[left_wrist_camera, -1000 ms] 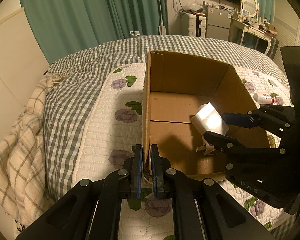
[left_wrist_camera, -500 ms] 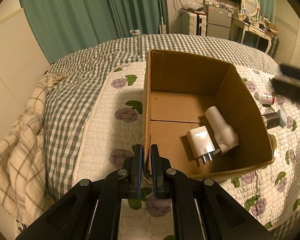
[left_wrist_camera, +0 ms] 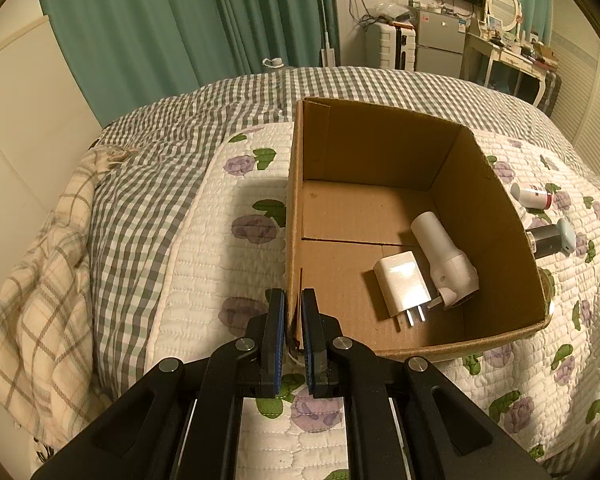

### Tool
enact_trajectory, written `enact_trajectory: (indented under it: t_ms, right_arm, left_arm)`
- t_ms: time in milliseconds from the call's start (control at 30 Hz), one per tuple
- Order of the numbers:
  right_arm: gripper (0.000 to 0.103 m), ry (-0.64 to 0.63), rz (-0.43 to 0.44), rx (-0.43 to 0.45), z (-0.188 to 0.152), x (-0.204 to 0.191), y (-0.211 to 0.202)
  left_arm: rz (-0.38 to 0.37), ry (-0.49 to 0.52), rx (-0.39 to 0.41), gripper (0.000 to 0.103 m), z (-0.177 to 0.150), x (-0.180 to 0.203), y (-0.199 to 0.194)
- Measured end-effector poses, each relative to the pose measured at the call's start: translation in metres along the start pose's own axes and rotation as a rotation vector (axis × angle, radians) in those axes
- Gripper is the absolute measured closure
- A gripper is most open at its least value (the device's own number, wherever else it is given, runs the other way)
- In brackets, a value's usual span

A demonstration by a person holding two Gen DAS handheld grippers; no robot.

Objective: Organize rigid objects
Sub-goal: 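Lower the right gripper onto the gold round tin and grasp it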

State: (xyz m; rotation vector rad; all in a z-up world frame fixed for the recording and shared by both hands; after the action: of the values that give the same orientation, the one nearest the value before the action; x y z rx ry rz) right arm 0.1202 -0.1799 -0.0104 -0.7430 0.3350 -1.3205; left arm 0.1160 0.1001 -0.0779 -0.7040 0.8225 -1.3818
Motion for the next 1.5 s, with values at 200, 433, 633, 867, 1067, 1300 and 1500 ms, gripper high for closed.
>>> enact_trajectory:
  t_ms: [200,433,633,867,1067,1300,1500]
  right_arm:
    - [0.013,0.007,0.032,-0.104,-0.056,-0.009,0.035]
    - [0.013,-0.001,0.107,-0.173,-0.089,-0.036,0.065]
    - [0.013,0.017,0.135,-0.211,-0.097,-0.042,0.077]
    - [0.013,0.060,0.169,-0.245,-0.100,-0.041,0.088]
    - [0.014,0.070,0.174,-0.266,-0.102,-0.041,0.096]
    - [0.020,0.071,0.182,-0.287,-0.105,-0.042,0.101]
    - [0.026,0.063,0.192,-0.286,-0.104,-0.044,0.100]
  left_arm:
    - [0.007,-0.003,-0.001,0.095,0.000,0.001,-0.001]
    - [0.005,-0.006,-0.001,0.095,0.000,0.001,0.000]
    - [0.003,-0.007,-0.001,0.095,0.000,0.001,0.000]
    - [0.004,-0.004,-0.002,0.095,0.000,0.001,0.000]
    - [0.005,-0.004,-0.002,0.095,-0.001,0.001,0.000]
    - [0.006,-0.004,-0.002,0.095,-0.001,0.002,0.000]
    - [0.008,0.001,-0.004,0.095,-0.001,0.002,0.000]
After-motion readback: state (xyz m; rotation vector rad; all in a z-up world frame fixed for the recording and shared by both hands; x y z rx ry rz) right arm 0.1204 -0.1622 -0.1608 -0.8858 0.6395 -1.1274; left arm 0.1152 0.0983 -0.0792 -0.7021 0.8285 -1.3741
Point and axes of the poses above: each gripper's, at about its wrist camera, not at the fingertips, and y roughly the way its jaws point, x to its right, z to its top, the point moved 1 cm from there along y, roughly the way its jaws point, and after that the axes turned 3 degrees about -z, right-handed, at the moved point
